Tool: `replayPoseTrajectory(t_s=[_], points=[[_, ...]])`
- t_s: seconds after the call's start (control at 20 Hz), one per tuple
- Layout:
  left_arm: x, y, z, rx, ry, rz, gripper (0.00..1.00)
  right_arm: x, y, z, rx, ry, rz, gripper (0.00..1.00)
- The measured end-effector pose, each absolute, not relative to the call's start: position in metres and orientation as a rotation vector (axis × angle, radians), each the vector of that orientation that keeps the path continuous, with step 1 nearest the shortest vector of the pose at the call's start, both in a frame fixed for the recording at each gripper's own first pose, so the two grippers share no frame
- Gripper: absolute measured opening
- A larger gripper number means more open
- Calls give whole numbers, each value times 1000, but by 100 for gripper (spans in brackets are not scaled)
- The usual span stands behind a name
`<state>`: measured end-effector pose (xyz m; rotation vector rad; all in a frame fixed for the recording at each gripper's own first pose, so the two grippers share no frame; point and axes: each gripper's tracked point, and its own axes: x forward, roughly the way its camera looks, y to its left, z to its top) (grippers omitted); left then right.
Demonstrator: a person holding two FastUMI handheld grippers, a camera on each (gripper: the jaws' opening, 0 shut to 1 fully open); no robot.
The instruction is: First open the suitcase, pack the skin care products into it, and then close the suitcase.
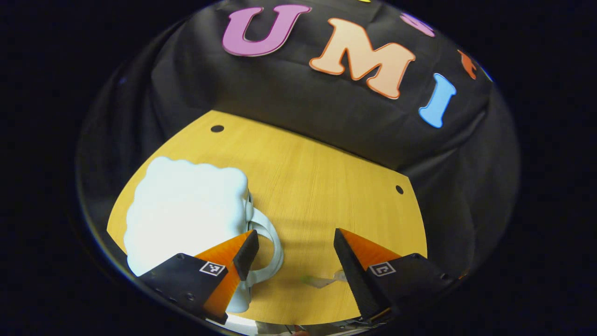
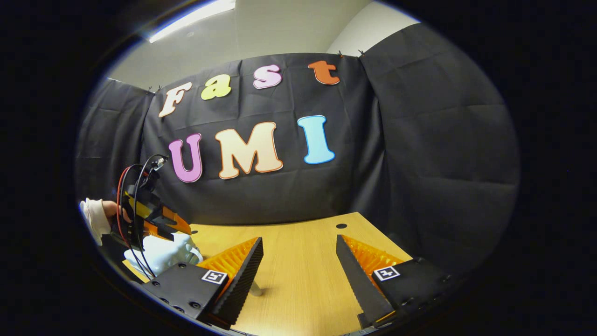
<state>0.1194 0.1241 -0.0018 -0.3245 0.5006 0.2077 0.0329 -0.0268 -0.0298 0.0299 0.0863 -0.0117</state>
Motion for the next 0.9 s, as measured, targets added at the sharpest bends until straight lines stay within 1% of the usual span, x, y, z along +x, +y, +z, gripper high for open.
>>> replayPoseTrajectory(t_s=[0.1,0.15,0.2,0.4,0.45,0.5,0.7,0.75,0.8,0.85,0.9], points=[[124,130,-20,-378,582,220,95,31,-32,-33,29,102,-24,98],[127,131,-30,-400,618,224,96,29,-35,-35,33,109,-31,95],[130,131,-36,-423,647,219,95,30,-39,-36,36,111,-39,98],[140,139,-49,-429,715,240,96,26,-47,-40,39,129,-60,98],[143,140,-52,-425,730,240,95,24,-48,-42,37,134,-63,94],[146,139,-58,-422,746,240,95,24,-49,-45,36,142,-64,98],[155,141,-72,-387,793,268,90,20,-51,-47,17,153,-69,98],[157,142,-78,-375,808,283,87,20,-52,-46,14,152,-71,98],[157,143,-82,-366,825,296,86,19,-52,-47,15,154,-73,98],[158,145,-89,-355,848,306,81,19,-53,-48,16,156,-76,98],[158,147,-95,-343,868,321,78,18,-54,-49,16,159,-80,98]])
